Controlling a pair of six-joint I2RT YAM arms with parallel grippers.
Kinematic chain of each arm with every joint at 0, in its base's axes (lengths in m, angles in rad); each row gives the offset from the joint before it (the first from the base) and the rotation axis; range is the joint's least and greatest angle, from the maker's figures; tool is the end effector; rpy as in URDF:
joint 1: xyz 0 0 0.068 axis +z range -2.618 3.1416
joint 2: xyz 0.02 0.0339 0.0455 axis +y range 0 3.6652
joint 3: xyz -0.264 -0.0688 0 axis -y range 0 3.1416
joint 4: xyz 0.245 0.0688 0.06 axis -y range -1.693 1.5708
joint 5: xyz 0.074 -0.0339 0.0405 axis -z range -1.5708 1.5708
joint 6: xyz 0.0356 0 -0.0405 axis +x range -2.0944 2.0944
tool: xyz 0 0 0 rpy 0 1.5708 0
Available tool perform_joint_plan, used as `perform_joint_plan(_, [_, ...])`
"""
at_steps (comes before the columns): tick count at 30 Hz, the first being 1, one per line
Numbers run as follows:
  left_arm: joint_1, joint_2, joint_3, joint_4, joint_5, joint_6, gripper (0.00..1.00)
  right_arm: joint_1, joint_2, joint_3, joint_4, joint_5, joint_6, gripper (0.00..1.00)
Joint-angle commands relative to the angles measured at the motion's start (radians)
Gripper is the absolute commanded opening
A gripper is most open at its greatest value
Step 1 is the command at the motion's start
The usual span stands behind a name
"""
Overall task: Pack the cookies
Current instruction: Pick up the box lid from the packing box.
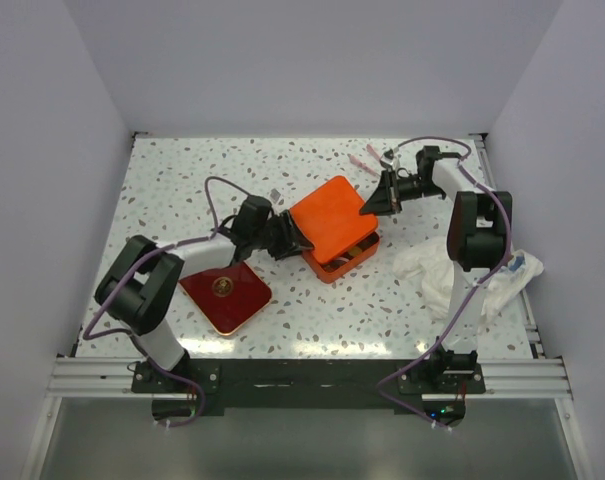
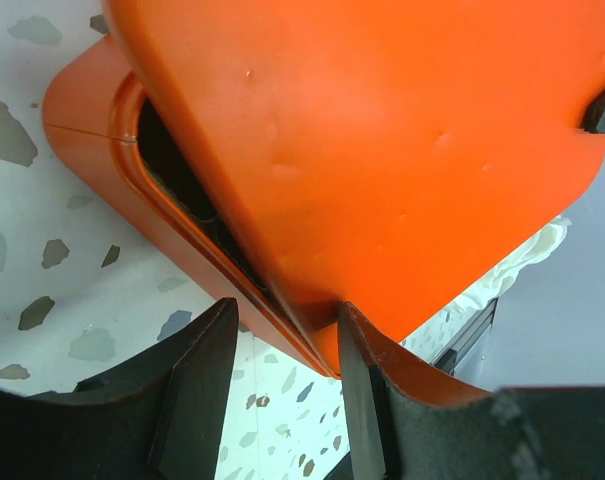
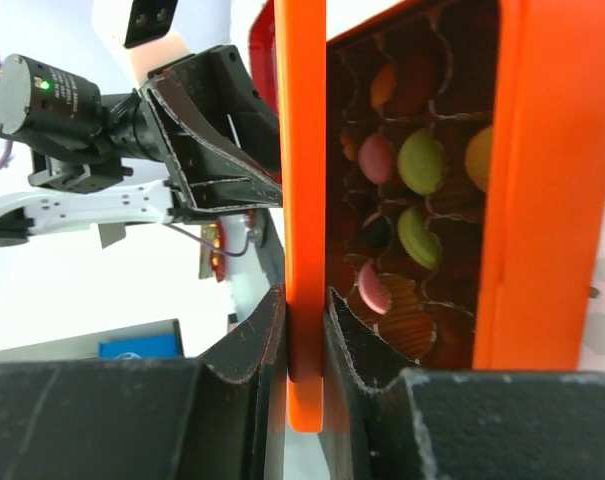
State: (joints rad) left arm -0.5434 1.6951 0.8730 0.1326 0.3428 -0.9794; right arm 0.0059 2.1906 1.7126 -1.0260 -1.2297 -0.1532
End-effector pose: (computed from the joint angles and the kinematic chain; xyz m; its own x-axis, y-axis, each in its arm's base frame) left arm 0.2903 -0.1894 0.1684 -0.8921 -0.3745 -0.2526 -0.0568 0.6477 -0.7597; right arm 0.4240 0.0361 0.1833 -0.9762 -0.0568 -0.2095 -0.2164 0.3293 0.9191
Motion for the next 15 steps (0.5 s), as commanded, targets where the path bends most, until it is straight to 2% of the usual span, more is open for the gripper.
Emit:
perform_joint_plan(1, [0.014,-0.086,0.017,0.018,-0.013,0.031,0.49,0.011,-0.014,0.039,-0.036,-0.122,0.033,0.0])
perform_joint_plan(9, [0.065,-0.251,-0.014,-0.002,-0.037,0.053,0.51,0.012,-0.061,0.042,0.001,-0.186,0.107,0.0])
perform_joint_plan(15, [0.128,-0.359,-0.065,-0.057,-0.07,0.077,0.53,0.022,-0.063,0.033,-0.052,-0.128,0.051,0.0])
